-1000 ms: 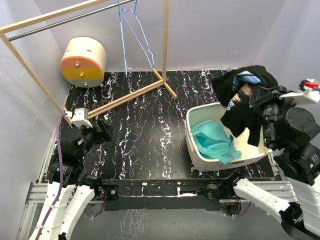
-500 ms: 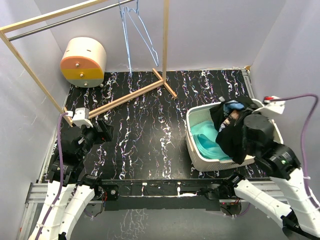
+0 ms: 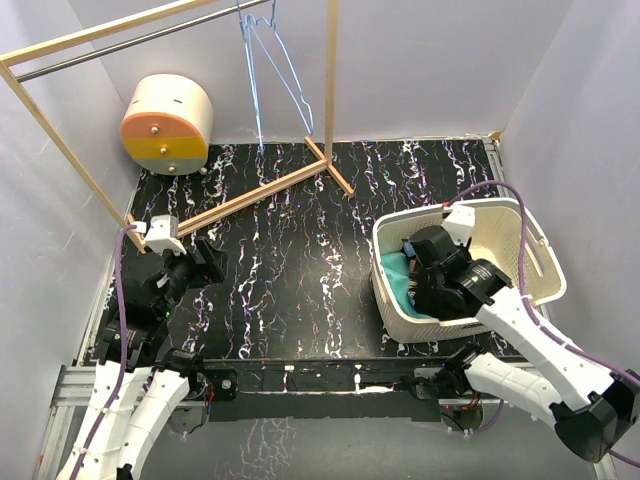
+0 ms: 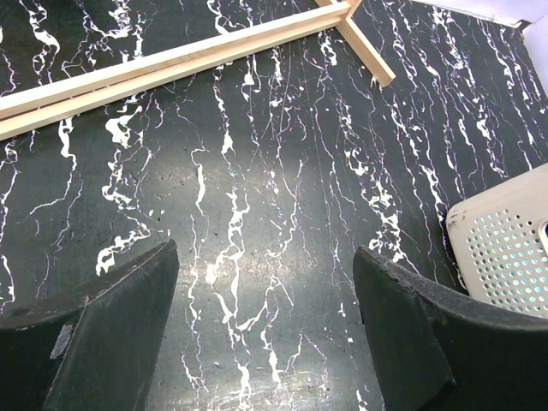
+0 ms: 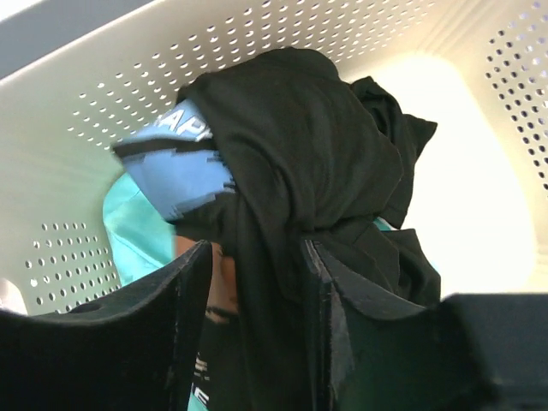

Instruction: Remove the t-shirt from the hanger

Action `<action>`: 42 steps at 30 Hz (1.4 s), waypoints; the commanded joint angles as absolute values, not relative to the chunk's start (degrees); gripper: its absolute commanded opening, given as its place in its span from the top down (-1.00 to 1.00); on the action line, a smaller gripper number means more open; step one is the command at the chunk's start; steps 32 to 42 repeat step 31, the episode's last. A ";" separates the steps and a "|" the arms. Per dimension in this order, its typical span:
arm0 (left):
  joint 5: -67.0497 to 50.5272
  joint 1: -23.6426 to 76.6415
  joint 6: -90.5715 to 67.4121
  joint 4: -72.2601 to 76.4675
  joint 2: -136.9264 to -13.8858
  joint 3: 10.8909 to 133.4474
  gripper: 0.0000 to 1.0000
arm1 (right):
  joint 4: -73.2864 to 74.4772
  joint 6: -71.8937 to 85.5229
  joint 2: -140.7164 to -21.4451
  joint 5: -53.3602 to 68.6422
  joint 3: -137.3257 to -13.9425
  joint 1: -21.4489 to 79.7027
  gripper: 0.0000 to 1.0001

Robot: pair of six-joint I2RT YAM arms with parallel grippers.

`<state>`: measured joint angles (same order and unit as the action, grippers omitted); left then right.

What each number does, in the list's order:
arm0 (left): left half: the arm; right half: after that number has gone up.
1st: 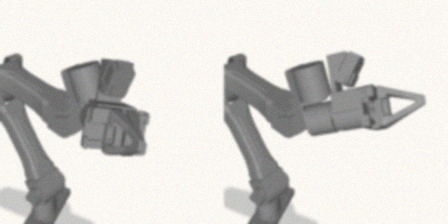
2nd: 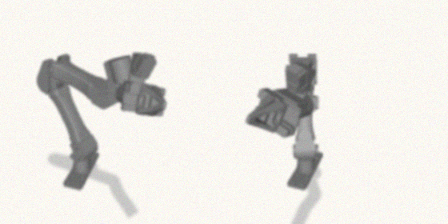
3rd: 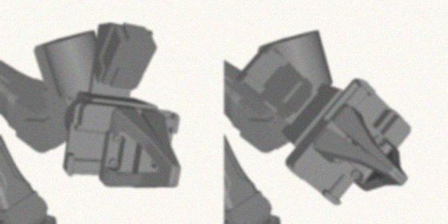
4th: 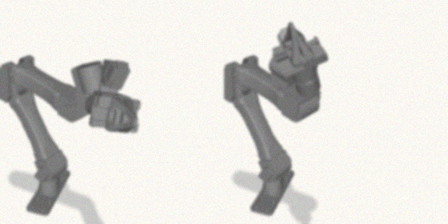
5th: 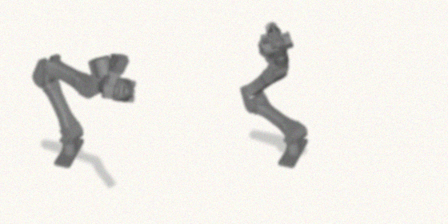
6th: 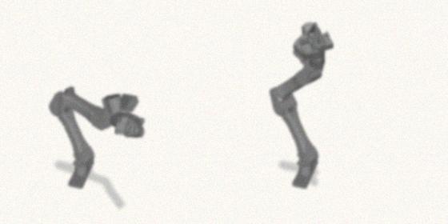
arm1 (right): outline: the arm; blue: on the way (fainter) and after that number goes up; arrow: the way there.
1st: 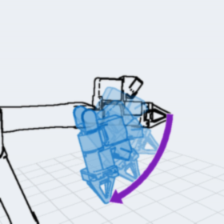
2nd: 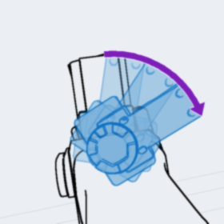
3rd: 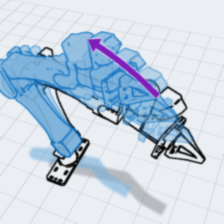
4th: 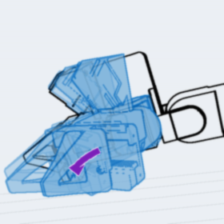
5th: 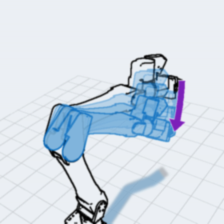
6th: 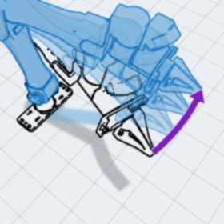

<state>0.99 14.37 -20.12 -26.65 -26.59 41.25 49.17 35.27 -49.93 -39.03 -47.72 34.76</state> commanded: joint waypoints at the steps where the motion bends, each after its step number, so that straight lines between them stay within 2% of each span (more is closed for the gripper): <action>1: -0.23 14.50 -19.79 -26.07 -26.73 41.23 -0.61 | 44.16 37.79 -53.89 -36.91 -47.89 34.18 -0.04; 3: -0.75 14.45 -19.69 -25.97 -27.01 41.26 -0.61 | 44.29 38.50 -55.69 -36.94 -48.30 34.18 -0.24; 8: -1.49 14.49 -19.51 -26.01 -27.58 41.29 -0.61 | 46.04 38.90 -54.61 -36.26 -53.36 34.19 -0.38; 9: -1.49 14.46 -19.51 -25.91 -27.52 41.25 -0.61 | 44.81 37.13 -53.28 -34.66 -54.22 34.19 -0.49; 11: -1.67 14.44 -19.51 -25.80 -27.28 41.30 -0.62 | 39.87 32.40 -50.49 -26.61 -55.87 34.19 -0.93; 12: -1.67 14.43 -19.51 -25.76 -27.18 41.30 -0.62 | 38.63 30.26 -49.54 -22.73 -56.87 34.19 -0.97; 16: -1.74 14.49 -19.60 -25.75 -27.06 41.14 -0.63 | 36.18 25.63 -48.37 -9.13 -61.37 34.19 -0.97; 19: -1.90 14.49 -19.58 -25.73 -27.22 41.22 -0.65 | 35.01 24.13 -47.71 -3.93 -62.87 34.15 -0.97; 26: -1.76 14.50 -19.60 -25.88 -27.66 41.27 -0.78 | 34.54 20.69 -44.18 -5.06 -61.53 34.17 -0.97; 31: -1.76 14.45 -19.60 -25.76 -27.56 41.22 -0.79 | 35.46 19.99 -42.14 -10.84 -58.62 34.19 -0.97; 42: -1.76 14.45 -19.60 -25.76 -27.56 41.22 -0.79 | 35.46 19.99 -42.14 -10.84 -58.62 34.19 -0.97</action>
